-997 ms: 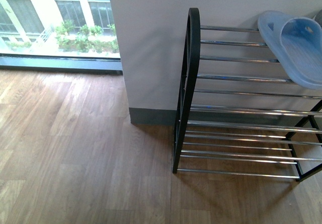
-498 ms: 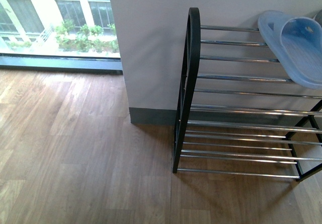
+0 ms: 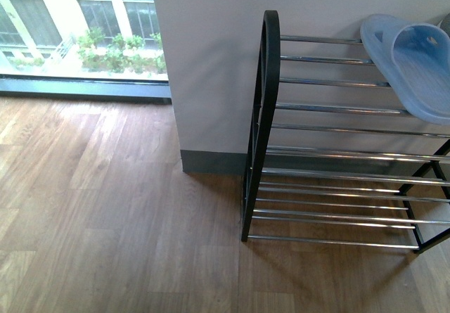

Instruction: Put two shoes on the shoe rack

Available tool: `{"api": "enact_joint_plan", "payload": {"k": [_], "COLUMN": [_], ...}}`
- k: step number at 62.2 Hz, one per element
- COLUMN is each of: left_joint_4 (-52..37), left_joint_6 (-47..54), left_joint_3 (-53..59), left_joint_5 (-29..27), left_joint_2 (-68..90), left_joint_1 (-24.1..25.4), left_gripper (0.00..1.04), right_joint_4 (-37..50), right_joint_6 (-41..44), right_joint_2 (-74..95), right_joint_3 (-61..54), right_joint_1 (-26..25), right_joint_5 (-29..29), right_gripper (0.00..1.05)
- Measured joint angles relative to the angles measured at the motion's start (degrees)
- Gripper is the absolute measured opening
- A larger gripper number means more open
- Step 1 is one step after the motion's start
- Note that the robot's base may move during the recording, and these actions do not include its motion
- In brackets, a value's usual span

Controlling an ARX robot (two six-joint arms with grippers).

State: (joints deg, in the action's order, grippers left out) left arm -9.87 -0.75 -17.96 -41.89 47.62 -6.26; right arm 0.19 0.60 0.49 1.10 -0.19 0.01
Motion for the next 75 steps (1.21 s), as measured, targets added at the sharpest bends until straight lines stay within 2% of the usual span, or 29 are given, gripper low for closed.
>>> {"api": "enact_joint_plan", "payload": {"k": [4,6,16,24,38,48,52,60,63,70,75], "left_joint_4": [0.00,0.00,0.00,0.02,0.02,0.33,7.04,11.89,12.46,14.82,16.37], "left_joint_6": [0.00,0.00,0.00,0.00,-0.02,-0.28,-6.25,-21.94,-27.91,-32.28,-32.89], "left_joint_3": [-0.02,0.00,0.00,0.00,0.00,-0.02,-2.58,-11.63,-18.53,-31.10,-37.20], "left_joint_5": [-0.02,-0.04,0.00,-0.22,-0.15,0.35,3.04,10.51,14.99,21.07,21.70], "left_joint_2": [0.00,0.00,0.00,0.00,0.00,0.04,1.57,10.88,17.86,29.46,36.00], "left_joint_1": [0.00,0.00,0.00,0.11,0.04,0.02,-1.36,-7.76,-10.82,-15.41,-17.09], "left_gripper": [0.02,0.02,0.02,0.02,0.02,0.02,0.02,0.02,0.02,0.02,0.02], "right_joint_4": [0.00,0.00,0.00,0.00,0.00,-0.09,-0.11,-0.17,-0.17,-0.17,-0.17], "right_joint_6": [0.00,0.00,0.00,0.00,0.00,-0.02,-0.07,-0.13,-0.15,-0.15,-0.15], "right_joint_2": [-0.11,-0.13,-0.13,-0.22,-0.22,-0.22,-0.22,-0.22,-0.22,-0.22,-0.22], "right_joint_3": [0.00,0.00,0.00,0.00,0.00,0.00,0.00,0.00,0.00,0.00,0.00], "right_joint_1": [0.02,0.02,0.04,0.04,0.04,0.07,0.09,0.09,0.09,0.13,0.13], "right_joint_5": [0.00,0.00,0.00,-0.26,-0.20,0.02,0.31,0.22,0.20,0.17,0.13], "right_gripper": [0.01,0.05,0.32,0.60,0.95,0.96,0.96,0.96,0.96,0.96,0.96]}}
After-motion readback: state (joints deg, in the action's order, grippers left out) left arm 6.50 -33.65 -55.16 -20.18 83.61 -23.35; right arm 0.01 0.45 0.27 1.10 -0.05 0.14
